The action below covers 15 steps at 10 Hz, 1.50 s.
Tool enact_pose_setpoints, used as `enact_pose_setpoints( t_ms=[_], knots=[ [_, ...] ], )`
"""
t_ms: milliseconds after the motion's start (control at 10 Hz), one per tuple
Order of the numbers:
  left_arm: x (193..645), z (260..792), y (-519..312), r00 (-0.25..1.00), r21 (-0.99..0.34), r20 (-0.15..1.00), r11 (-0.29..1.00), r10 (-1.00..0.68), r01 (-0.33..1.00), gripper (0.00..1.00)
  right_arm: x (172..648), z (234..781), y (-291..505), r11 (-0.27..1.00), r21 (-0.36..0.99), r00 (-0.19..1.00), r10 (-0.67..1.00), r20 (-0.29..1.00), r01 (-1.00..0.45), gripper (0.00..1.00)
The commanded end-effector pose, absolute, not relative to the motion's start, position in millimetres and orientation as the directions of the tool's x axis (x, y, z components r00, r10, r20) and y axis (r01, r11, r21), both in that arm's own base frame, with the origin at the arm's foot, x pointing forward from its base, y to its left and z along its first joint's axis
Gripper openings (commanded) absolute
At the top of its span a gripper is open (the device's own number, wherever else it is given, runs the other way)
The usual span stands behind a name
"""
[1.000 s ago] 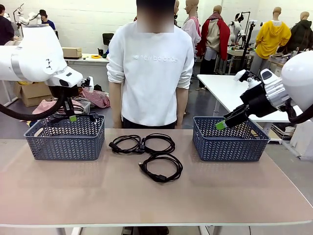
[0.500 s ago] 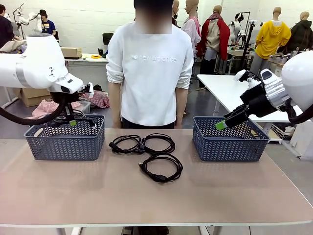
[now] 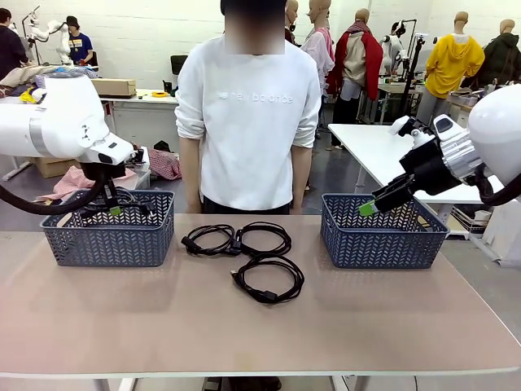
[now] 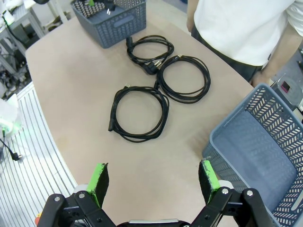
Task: Organize the cables according to human instructions.
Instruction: Pick up a bundle of cables and place it in the basket indicated by the human.
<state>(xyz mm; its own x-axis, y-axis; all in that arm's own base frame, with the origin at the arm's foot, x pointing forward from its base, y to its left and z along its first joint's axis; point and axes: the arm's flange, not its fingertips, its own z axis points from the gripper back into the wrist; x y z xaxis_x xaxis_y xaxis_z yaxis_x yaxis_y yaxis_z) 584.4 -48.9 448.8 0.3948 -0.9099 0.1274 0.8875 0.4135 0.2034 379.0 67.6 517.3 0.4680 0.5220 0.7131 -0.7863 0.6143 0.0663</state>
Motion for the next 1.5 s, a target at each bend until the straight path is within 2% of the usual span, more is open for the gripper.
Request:
enact_pose_setpoints(
  t_ms=[0, 200, 900, 1100, 1400],
  knots=[
    [592.4, 446.3, -43.6, 0.43, 0.217, 0.102, 0.442, -0.897, 0.87, 0.16, 381.3, 516.9, 67.0, 0.6, 0.07, 0.453, 0.517, 0.726, -0.797, 1.0],
    [596.9, 435.5, -38.4, 0.442, 0.229, 0.101, 0.453, -0.891, 0.861, 0.16, 381.3, 516.9, 67.0, 0.6, 0.07, 0.453, 0.517, 0.726, -0.797, 1.0],
    [597.5, 434.3, -32.0, 0.451, 0.191, 0.092, 0.46, -0.888, 0.867, 0.84, 381.3, 516.9, 67.0, 0.6, 0.07, 0.453, 0.517, 0.726, -0.797, 1.0],
    [596.5, 438.0, -30.9, 0.452, 0.167, 0.093, 0.462, -0.887, 0.871, 1.0, 381.3, 516.9, 67.0, 0.6, 0.07, 0.453, 0.517, 0.726, -0.797, 1.0],
    [592.2, 442.5, -32.4, 0.439, 0.142, 0.122, 0.453, -0.89, 0.88, 1.0, 381.3, 516.9, 67.0, 0.6, 0.07, 0.453, 0.517, 0.726, -0.797, 1.0]
  ],
)
